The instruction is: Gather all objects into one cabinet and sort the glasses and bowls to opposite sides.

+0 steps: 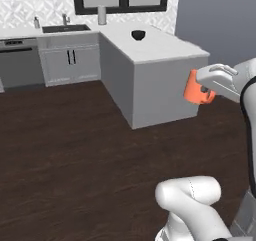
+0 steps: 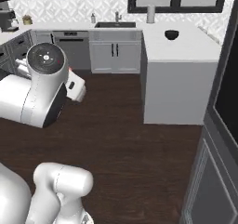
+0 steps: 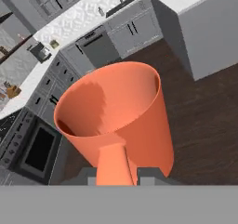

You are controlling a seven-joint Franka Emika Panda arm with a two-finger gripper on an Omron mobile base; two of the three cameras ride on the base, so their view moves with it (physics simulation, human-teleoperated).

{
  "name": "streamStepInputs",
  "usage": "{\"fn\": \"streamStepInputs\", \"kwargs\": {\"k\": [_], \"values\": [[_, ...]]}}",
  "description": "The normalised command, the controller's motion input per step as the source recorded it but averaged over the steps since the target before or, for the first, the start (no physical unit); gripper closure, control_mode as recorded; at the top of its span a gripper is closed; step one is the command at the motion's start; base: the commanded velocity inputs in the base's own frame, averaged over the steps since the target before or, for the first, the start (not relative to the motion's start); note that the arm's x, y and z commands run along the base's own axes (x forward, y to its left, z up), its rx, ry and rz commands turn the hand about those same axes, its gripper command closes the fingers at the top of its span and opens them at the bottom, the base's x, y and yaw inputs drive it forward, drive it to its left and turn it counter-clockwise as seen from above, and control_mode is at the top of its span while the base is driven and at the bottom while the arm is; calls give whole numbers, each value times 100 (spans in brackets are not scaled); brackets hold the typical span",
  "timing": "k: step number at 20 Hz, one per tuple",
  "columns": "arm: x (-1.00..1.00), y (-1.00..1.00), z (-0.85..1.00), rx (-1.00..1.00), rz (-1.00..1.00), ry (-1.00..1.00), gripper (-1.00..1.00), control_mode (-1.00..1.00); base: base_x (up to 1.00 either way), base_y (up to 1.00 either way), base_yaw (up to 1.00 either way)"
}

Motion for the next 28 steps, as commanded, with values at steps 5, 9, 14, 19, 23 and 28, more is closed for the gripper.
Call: {"fn": "streamStepInputs", "kwargs": {"k": [5,9,14,19,23,28], "values": [[0,0,0,0,0,0,100,100,16,67,67],[0,0,0,0,0,0,100,100,24,67,68],[0,0,0,0,0,0,100,100,22,50,67],[0,0,0,0,0,0,100,100,27,4,66],[0,0,0,0,0,0,100,100,57,0,50],[0,0,0,0,0,0,100,100,93,0,49]]}}
